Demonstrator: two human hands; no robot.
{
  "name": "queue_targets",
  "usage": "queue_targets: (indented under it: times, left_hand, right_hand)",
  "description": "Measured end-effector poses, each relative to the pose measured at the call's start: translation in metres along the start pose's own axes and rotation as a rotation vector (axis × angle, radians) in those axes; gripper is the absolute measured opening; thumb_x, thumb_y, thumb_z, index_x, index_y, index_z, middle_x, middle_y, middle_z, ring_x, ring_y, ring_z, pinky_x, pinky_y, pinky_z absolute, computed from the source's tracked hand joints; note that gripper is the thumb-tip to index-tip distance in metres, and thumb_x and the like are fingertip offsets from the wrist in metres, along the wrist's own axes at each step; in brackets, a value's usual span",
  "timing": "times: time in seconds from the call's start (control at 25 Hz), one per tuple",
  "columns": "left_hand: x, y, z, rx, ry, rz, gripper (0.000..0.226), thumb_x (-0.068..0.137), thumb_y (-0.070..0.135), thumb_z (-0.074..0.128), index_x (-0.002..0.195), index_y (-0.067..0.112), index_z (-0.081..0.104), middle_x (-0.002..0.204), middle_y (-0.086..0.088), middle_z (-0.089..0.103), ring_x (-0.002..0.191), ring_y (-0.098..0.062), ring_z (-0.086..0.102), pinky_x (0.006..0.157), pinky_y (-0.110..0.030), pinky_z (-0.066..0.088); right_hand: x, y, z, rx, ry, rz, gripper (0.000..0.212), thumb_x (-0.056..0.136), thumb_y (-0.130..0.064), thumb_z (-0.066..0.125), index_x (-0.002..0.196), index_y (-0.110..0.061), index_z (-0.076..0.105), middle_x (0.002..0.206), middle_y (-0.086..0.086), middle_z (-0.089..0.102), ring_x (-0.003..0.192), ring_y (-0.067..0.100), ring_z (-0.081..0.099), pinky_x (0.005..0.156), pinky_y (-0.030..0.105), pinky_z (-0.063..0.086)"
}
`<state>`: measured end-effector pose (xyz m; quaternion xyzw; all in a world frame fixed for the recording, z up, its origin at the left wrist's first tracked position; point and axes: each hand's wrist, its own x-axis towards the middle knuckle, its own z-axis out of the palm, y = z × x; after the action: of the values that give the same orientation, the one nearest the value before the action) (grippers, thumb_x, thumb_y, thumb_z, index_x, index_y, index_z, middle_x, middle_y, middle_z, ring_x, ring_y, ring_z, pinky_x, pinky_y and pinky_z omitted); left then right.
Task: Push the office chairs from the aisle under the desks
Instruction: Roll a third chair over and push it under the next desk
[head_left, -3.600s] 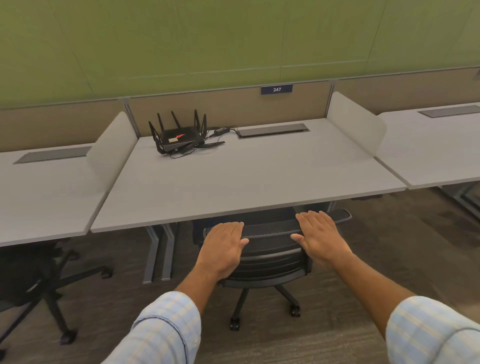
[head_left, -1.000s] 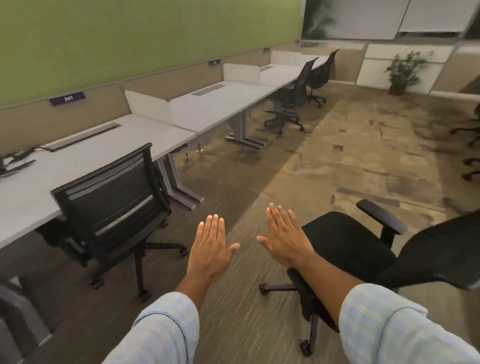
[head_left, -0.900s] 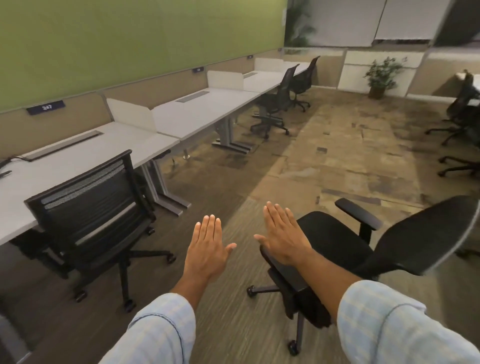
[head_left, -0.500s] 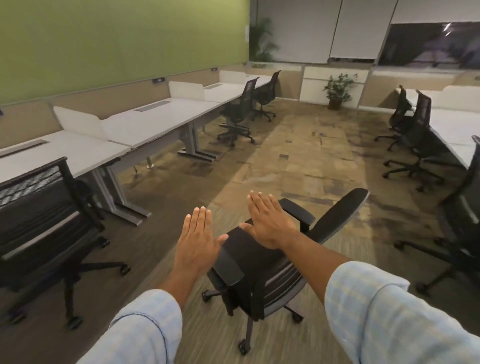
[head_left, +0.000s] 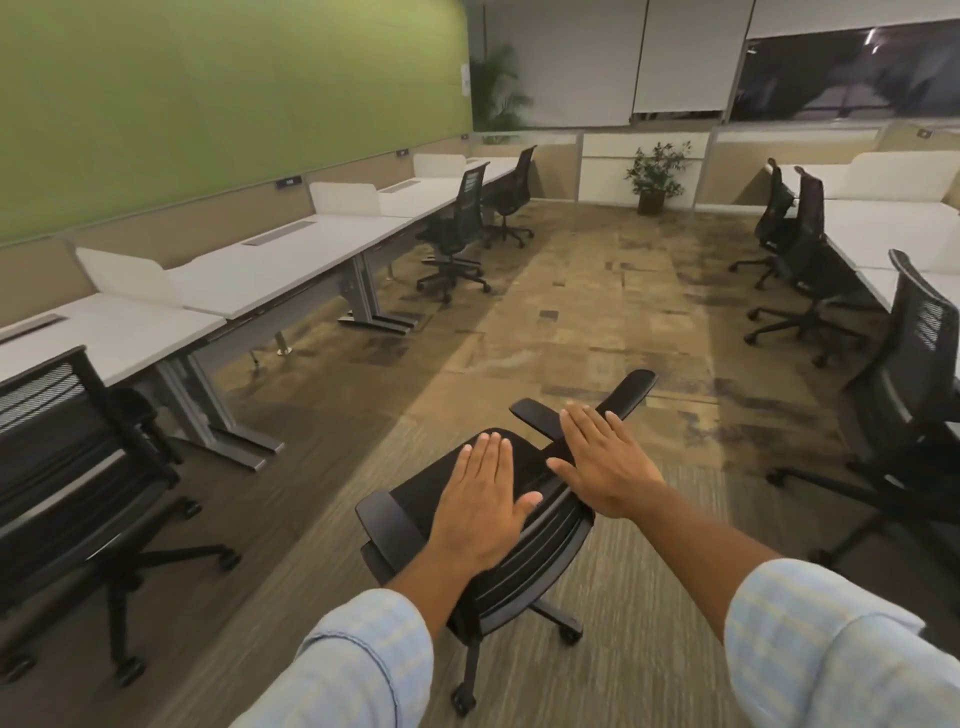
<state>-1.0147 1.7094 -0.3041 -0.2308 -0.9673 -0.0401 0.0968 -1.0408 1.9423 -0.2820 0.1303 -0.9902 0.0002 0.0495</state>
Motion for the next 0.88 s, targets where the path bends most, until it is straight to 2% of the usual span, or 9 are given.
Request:
queue_targets:
  times: [0.16, 0.28, 0.48, 0.68, 0.88]
  left_hand:
    - [0.016, 0.032, 0.013, 0.032, -0.101, 0.087, 0.069, 0.112, 0.044, 0.027, 0.164, 0.005, 0.002, 0.174, -0.020, 0.012, 0.161, -0.032, 0.011, 0.132, -0.048, 0.012]
    - [0.025, 0.037, 0.017, 0.043, -0.108, 0.101, 0.072, 0.108, 0.021, 0.044, 0.164, 0.005, 0.002, 0.174, -0.021, 0.012, 0.161, -0.033, 0.014, 0.131, -0.047, 0.018]
    - [0.027, 0.022, 0.022, 0.009, -0.037, 0.154, 0.068, 0.107, 0.015, 0.039, 0.165, 0.007, 0.005, 0.174, -0.017, 0.013, 0.161, -0.028, 0.014, 0.131, -0.040, 0.015]
    - [0.026, 0.001, 0.025, -0.055, -0.014, 0.168, 0.067, 0.105, 0.013, 0.036, 0.166, 0.011, 0.007, 0.175, -0.013, 0.014, 0.161, -0.024, 0.013, 0.131, -0.038, 0.015]
    - [0.028, -0.034, 0.025, -0.112, 0.037, 0.161, 0.068, 0.098, 0.013, 0.028, 0.165, 0.012, 0.016, 0.173, -0.011, 0.022, 0.160, -0.022, 0.020, 0.130, -0.038, 0.021]
  right_hand:
    - [-0.014, 0.030, 0.017, -0.075, -0.093, -0.031, 0.080, 0.107, -0.065, 0.008, 0.168, -0.014, -0.001, 0.176, 0.005, -0.006, 0.161, 0.022, -0.011, 0.129, 0.046, -0.007]
    - [-0.007, 0.043, 0.018, -0.093, -0.082, -0.066, 0.072, 0.110, -0.059, 0.012, 0.169, -0.017, 0.008, 0.177, 0.004, 0.001, 0.162, 0.022, -0.007, 0.130, 0.047, -0.005]
    - [0.017, 0.067, 0.016, -0.138, -0.100, -0.099, 0.064, 0.113, -0.049, 0.017, 0.168, -0.018, 0.011, 0.177, 0.006, 0.010, 0.162, 0.025, 0.003, 0.130, 0.048, 0.000]
    - [0.041, 0.078, 0.017, -0.050, -0.120, -0.115, 0.058, 0.115, -0.038, 0.026, 0.169, -0.022, 0.009, 0.177, 0.003, 0.011, 0.162, 0.025, 0.001, 0.128, 0.043, 0.002]
    - [0.069, 0.068, 0.027, 0.057, -0.078, -0.165, 0.057, 0.115, -0.038, 0.032, 0.168, -0.023, 0.017, 0.176, 0.004, 0.011, 0.162, 0.027, -0.004, 0.125, 0.037, -0.008]
